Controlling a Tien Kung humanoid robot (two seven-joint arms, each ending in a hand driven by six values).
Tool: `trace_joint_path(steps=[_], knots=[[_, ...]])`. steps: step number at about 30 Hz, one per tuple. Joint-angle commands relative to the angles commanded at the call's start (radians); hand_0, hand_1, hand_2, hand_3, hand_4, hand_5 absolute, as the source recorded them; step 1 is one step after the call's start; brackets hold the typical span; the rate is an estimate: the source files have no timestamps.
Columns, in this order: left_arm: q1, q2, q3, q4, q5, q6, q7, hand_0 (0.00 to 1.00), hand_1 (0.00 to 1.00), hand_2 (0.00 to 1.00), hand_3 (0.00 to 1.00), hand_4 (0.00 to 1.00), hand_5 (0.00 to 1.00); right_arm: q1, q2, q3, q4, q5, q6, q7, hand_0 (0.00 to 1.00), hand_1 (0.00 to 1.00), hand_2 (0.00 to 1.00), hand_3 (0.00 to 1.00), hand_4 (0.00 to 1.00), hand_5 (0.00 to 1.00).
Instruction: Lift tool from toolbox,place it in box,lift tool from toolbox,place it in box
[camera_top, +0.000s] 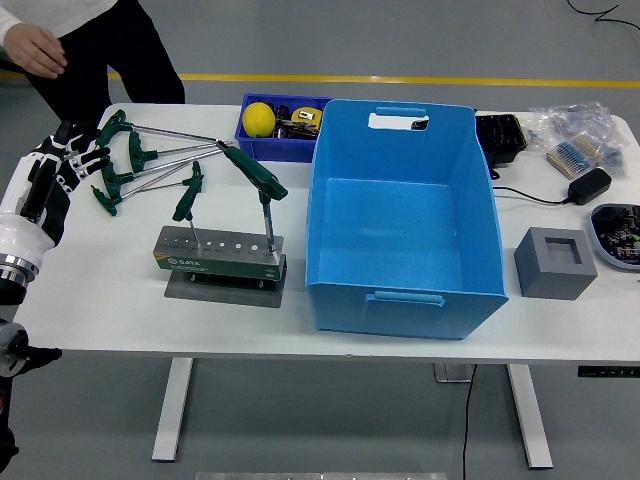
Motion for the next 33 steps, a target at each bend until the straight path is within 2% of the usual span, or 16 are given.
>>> trace_joint_path(steps=[28,33], knots=[[0.004,0.002,0.013,0.006,0.001,-0.002,-0.001,0.731,0.717,0.801,0.765,0.942,0.811,-0.005,0.001,-0.008,0.001,0.003,0.000,-0.001,0.728,0.704,0.759,0.598,0.838,0.725],[0.003,0.003,0.012,0.001,0.029,-0.002,-0.004,0.734,0.729,0.813,0.768,0.941,0.808,-0.003,0.000,-0.005,0.001,0.001,0.001,-0.002,0.728,0.704,0.759,0.598,0.838,0.725]])
